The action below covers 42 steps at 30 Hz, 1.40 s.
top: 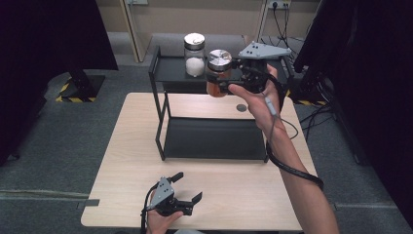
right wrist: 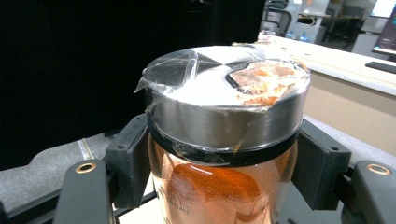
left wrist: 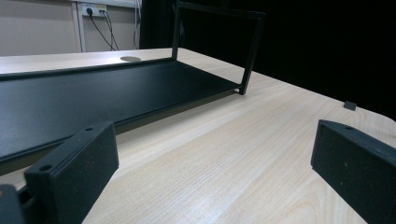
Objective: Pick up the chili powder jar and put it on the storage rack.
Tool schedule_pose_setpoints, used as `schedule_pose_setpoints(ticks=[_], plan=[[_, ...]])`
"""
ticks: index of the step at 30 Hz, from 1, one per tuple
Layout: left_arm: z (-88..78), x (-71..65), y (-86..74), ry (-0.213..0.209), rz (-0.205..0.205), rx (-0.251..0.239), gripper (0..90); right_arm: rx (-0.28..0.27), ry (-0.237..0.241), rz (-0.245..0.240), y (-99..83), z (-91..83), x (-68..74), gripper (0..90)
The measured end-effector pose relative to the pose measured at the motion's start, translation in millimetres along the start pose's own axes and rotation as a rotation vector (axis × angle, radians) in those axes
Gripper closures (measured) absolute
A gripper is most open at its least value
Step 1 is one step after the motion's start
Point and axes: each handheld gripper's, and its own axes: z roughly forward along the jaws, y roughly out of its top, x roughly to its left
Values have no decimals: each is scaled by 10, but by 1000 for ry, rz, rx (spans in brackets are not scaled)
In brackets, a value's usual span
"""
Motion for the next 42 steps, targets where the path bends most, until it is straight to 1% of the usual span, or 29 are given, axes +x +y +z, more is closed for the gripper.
schedule_pose_setpoints(ticks=[7,17,21,24,36,42], plan=[[-1,2,1,-1,1,0,3,0,-54,28,57,97,-78,310],[-3,4,0,-2,0,-1,3,-5,-116,47,82,210,-173,310],[-4,4,1,-4,1,-1,3,9,-141,56,102,271,-201,310],[-3,5,2,-5,1,0,3,5,-152,62,93,305,-223,310],[-6,2,4,-8,5,0,3,16,-194,94,53,433,-269,310],[-7,3,3,-9,5,0,3,21,-215,99,26,501,-284,310]])
